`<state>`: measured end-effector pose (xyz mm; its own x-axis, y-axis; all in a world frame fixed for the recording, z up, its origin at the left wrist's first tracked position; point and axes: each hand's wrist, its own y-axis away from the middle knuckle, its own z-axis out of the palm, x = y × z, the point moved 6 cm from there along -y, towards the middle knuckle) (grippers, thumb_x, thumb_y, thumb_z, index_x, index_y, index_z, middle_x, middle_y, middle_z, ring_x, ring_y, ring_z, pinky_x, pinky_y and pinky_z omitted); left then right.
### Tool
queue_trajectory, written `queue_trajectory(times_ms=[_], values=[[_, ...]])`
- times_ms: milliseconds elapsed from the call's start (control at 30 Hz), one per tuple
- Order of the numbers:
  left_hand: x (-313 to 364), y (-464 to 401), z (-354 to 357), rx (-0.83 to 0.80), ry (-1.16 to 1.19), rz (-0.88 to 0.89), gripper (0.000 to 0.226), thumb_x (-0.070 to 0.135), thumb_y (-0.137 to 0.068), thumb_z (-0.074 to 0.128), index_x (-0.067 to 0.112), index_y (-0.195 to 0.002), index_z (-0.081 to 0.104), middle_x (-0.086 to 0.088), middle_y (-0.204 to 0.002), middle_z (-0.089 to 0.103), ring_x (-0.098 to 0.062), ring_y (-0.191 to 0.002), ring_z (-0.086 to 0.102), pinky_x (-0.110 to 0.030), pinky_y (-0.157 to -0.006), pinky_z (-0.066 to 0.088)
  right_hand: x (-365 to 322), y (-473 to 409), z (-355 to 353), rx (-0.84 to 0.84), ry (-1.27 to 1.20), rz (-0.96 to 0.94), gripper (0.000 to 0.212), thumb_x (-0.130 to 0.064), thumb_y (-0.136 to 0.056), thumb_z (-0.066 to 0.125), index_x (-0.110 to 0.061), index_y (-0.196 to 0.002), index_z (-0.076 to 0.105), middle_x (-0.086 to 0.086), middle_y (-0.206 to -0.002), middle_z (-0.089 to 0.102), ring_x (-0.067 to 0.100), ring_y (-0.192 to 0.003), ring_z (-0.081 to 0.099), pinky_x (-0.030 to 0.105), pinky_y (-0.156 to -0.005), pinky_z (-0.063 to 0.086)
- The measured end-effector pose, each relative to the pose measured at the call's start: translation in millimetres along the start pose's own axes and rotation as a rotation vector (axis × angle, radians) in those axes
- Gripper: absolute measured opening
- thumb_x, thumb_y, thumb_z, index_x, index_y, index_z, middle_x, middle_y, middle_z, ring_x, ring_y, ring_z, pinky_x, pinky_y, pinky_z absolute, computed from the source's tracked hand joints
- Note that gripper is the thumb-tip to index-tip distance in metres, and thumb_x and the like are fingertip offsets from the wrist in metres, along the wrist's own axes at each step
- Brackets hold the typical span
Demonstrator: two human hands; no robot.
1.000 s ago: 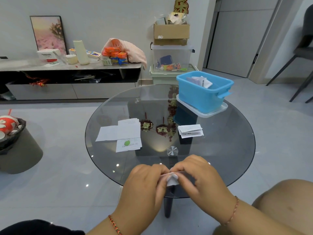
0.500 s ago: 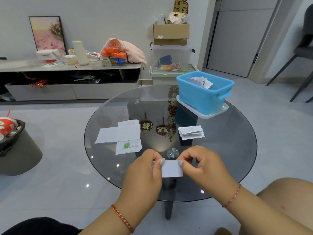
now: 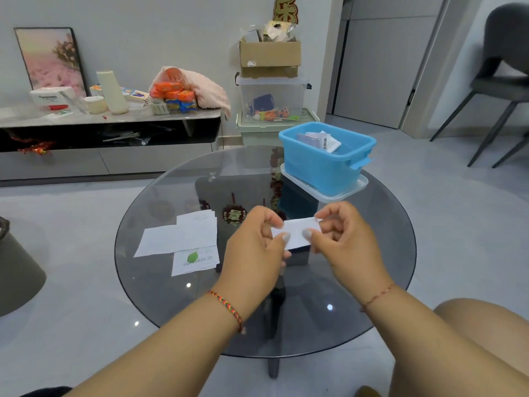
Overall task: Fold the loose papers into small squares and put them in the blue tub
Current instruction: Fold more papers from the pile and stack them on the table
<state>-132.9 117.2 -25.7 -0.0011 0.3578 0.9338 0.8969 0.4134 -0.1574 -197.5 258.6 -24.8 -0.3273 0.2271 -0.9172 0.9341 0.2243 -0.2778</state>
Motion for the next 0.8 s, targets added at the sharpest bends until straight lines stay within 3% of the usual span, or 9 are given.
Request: queue_trajectory(times_ms=[100, 200, 367, 600, 800], values=[[1.1, -25.6, 9.8, 0.052, -0.114, 0.009, 0.011, 0.016, -0.089, 0.060, 0.021, -0.081, 0.057, 0.004, -0.068, 0.057, -0.012, -0.065, 0.067, -0.029, -0.063, 0.056, 4.7, -22.7, -3.5, 0.045, 0.100, -0.004, 0.014, -0.010, -0.081, 0.069, -0.022, -0.078, 0.063, -0.006, -0.070, 0.064, 0.013, -0.066, 0.060, 0.024, -0.067, 0.051], [-2.1, -48.5, 19.3, 0.070, -0.261, 0.042, 0.007, 0.020, -0.088, 0.060, 0.024, -0.082, 0.060, 0.002, -0.082, 0.063, -0.014, -0.078, 0.064, -0.029, -0.071, 0.051, 17.4, -37.5, -2.8, 0.043, 0.160, 0.027, 0.011, -0.011, -0.085, 0.066, -0.022, -0.084, 0.068, -0.010, -0.074, 0.065, 0.010, -0.071, 0.063, 0.017, -0.068, 0.047], [-17.9, -61.5, 35.0, 0.021, -0.423, 0.049, 0.003, 0.021, -0.090, 0.057, 0.022, -0.088, 0.060, -0.002, -0.092, 0.060, -0.014, -0.078, 0.053, -0.022, -0.068, 0.037, 40.1, -47.2, 2.3, 0.020, 0.401, 0.074, 0.012, -0.015, -0.088, 0.062, -0.018, -0.094, 0.072, -0.007, -0.084, 0.063, 0.009, -0.076, 0.056, 0.020, -0.070, 0.040], [-31.0, -61.5, 48.7, -0.068, -0.654, 0.078, 0.019, 0.025, -0.092, 0.056, 0.016, -0.108, 0.061, -0.004, -0.108, 0.054, -0.020, -0.094, 0.055, -0.024, -0.076, 0.038, 59.6, -47.7, 10.5, -0.088, 0.623, 0.111, 0.020, -0.021, -0.087, 0.064, -0.018, -0.105, 0.072, 0.007, -0.104, 0.064, 0.023, -0.095, 0.060, 0.022, -0.076, 0.042], [-35.6, -65.2, 43.1, -0.112, -0.639, -0.016, 0.019, 0.021, -0.089, 0.061, 0.016, -0.107, 0.067, -0.005, -0.108, 0.060, -0.022, -0.098, 0.058, -0.025, -0.079, 0.042, 68.1, -47.0, 2.1, -0.080, 0.681, 0.163, 0.020, -0.031, -0.085, 0.066, -0.030, -0.103, 0.073, 0.005, -0.097, 0.063, 0.025, -0.100, 0.057, 0.030, -0.086, 0.048]])
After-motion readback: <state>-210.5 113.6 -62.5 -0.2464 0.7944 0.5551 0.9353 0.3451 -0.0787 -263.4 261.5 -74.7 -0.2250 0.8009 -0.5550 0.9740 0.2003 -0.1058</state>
